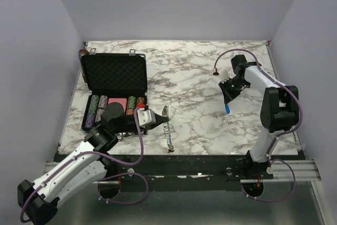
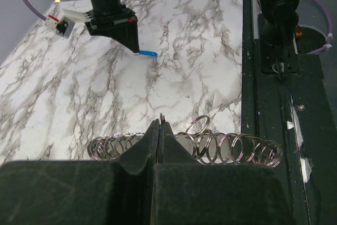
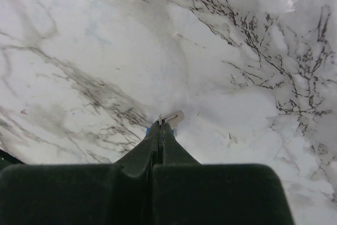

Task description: Put the keys on the keyring

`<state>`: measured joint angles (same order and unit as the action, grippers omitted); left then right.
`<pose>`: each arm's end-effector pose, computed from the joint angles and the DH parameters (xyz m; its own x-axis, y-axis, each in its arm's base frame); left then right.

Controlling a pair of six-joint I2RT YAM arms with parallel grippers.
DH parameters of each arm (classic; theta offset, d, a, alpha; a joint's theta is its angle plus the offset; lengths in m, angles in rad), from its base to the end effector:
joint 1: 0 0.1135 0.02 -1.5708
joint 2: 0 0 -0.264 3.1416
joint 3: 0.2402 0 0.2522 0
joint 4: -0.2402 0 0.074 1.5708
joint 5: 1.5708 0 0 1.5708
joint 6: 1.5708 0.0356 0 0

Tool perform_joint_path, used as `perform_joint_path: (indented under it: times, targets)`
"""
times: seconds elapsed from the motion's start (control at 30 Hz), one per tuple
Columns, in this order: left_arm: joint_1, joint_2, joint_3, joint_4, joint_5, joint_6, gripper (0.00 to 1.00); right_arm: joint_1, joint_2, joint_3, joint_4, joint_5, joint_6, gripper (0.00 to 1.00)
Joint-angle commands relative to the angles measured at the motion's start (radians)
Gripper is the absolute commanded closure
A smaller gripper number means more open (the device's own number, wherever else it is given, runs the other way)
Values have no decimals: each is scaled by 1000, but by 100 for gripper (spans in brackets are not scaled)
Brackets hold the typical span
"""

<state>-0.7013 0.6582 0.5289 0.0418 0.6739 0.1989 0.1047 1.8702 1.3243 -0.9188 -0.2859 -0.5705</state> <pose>0.1104 -0.1223 0.2940 0.1280 0.0940 -0.9873 0.9730 0.1809 0.1434 0.3469 0.0465 0.1823 -0.7621 -0.6011 -0.2406 -0.6434 0.7443 0.1788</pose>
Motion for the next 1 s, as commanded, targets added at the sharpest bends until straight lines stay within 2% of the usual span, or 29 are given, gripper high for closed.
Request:
perform_joint_path:
  times: [0.0, 0.17, 0.27, 0.5, 0.6, 0.73, 0.83, 0.97]
  targets:
    - [5, -43, -1, 58, -7, 4, 100, 4, -117, 94, -55, -146, -103, 100]
    - [17, -66, -6, 136, -10, -38, 100, 4, -184, 245, -194, -333, -290, 100]
    - [17, -63, 42, 153, -14, -29, 100, 4, -235, 306, -251, -477, -411, 100]
    - [22, 6, 141, 196, -7, 27, 100, 4, -371, 314, -267, -866, -601, 100]
    - [23, 23, 154, 231, 6, 33, 100, 12, -393, 322, -351, -1015, -734, 99]
    - [25, 32, 151, 257, 19, 63, 100, 61, -427, 311, -501, -1032, -1000, 99]
    - [25, 44, 131, 274, 56, 111, 100, 119, -476, 265, -500, -1004, -1080, 99]
    - [23, 67, 62, 381, 75, 122, 100, 199, -522, 195, -502, -951, -1167, 100]
